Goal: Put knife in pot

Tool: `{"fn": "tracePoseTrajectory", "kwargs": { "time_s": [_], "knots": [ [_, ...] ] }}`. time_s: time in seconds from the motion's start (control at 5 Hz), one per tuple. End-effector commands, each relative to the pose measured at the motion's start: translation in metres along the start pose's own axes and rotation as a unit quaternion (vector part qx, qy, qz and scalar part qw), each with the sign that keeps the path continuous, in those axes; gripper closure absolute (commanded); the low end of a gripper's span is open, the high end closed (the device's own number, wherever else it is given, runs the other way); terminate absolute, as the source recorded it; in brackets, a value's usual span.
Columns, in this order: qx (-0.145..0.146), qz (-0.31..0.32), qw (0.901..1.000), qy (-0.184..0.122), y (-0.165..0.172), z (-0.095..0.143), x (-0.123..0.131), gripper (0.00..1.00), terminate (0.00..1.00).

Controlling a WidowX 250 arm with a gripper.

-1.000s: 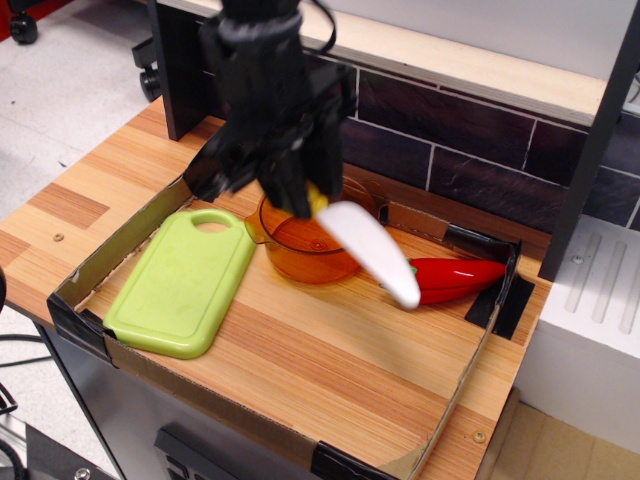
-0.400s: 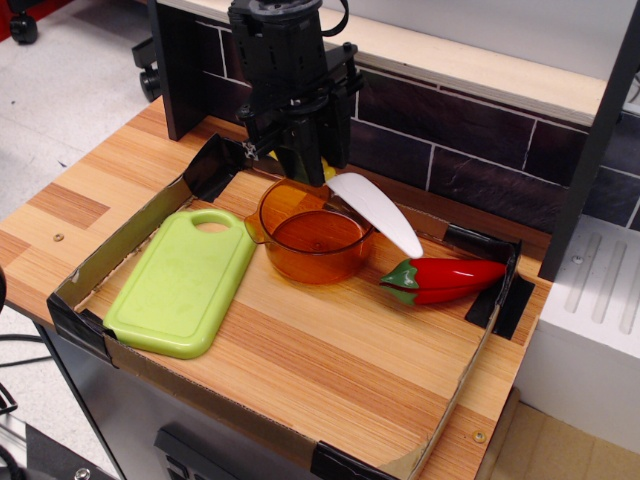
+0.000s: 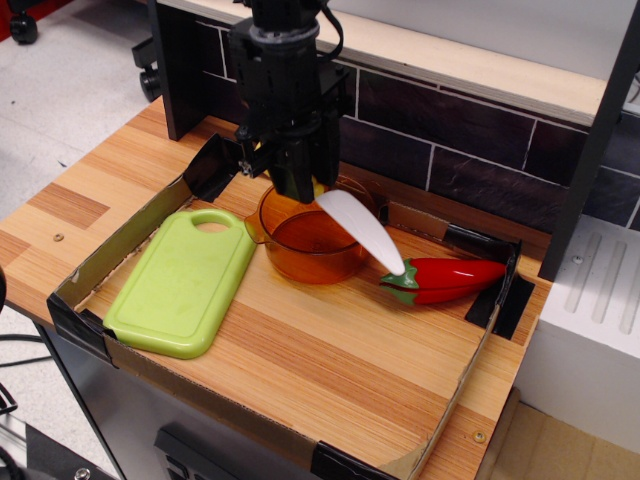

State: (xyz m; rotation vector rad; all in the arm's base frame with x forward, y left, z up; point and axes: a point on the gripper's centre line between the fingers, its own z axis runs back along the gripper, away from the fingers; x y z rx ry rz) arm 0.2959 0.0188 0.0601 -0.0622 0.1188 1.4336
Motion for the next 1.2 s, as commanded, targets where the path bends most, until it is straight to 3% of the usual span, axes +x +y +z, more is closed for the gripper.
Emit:
{"fn": "tracePoseTrajectory", "kwargs": {
  "time_s": [0.0,0.4,0.8,1.0],
  "knots": [
    [-0.007,-0.015,0.9998,-0.009,-0.004,0.013,0.004,0.0,0.0],
    [-0.021,-0.01,0.9988,0.042,-0.003,0.052,-0.004,0.0,0.0],
    [-0.058,0.007,0.9945,0.086,0.006,0.104,0.01,0.0,0.0],
    [-0.067,0.032,0.9927,0.095,0.021,0.131,0.026,0.0,1.0]
  ]
}}
